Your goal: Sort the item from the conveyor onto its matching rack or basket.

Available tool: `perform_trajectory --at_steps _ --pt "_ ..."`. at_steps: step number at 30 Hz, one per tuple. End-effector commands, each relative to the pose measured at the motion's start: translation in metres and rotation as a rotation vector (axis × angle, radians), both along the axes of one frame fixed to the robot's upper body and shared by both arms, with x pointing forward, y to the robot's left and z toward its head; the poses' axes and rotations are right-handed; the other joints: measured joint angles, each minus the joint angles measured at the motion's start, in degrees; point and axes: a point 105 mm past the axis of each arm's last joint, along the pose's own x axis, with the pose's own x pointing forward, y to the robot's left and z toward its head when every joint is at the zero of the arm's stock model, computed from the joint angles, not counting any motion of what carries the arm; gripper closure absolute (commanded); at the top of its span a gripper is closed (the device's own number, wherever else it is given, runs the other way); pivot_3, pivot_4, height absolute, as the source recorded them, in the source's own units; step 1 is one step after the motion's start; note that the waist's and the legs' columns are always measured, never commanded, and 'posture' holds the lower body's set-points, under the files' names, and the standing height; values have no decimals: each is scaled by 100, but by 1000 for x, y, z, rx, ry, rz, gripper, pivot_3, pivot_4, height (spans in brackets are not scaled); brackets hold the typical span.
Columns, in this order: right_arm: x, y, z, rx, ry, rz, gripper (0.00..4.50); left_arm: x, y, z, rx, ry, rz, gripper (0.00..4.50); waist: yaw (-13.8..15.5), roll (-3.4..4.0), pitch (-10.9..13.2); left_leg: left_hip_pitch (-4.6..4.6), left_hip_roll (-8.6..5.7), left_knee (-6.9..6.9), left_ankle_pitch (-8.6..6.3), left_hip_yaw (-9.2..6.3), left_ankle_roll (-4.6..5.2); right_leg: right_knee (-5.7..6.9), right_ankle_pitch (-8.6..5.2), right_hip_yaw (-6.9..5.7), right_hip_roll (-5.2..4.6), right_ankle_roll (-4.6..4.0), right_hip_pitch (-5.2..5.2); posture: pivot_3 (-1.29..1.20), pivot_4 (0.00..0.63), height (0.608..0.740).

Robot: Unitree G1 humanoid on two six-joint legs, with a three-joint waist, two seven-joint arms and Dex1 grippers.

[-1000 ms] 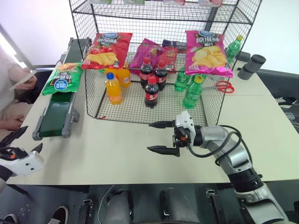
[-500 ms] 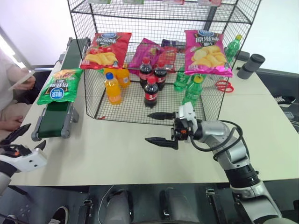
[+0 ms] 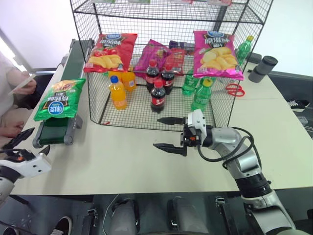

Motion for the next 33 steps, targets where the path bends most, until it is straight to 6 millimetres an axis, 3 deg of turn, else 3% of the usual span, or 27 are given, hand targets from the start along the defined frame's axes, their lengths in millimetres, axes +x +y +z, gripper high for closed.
perform_trajectory --at_steps 1,19,33 --pt "0 -2 5 10 -32 -8 36 4 0 10 0 -34 -7 0 1 0 0 0 0 0 0 0 0 0 0 0 0 0 0 0 150 740" --pt "1 -1 3 -2 -23 -20 36 5 0 11 -5 -35 -10 0 -1 0 0 0 0 1 0 6 0 8 0 1 1 0 -6 0 150 740" --pt "4 -4 1 -14 -29 -52 36 19 -9 14 -15 -49 -45 0 -5 -1 -1 0 -1 4 0 9 0 12 0 1 2 1 -7 0 150 740"
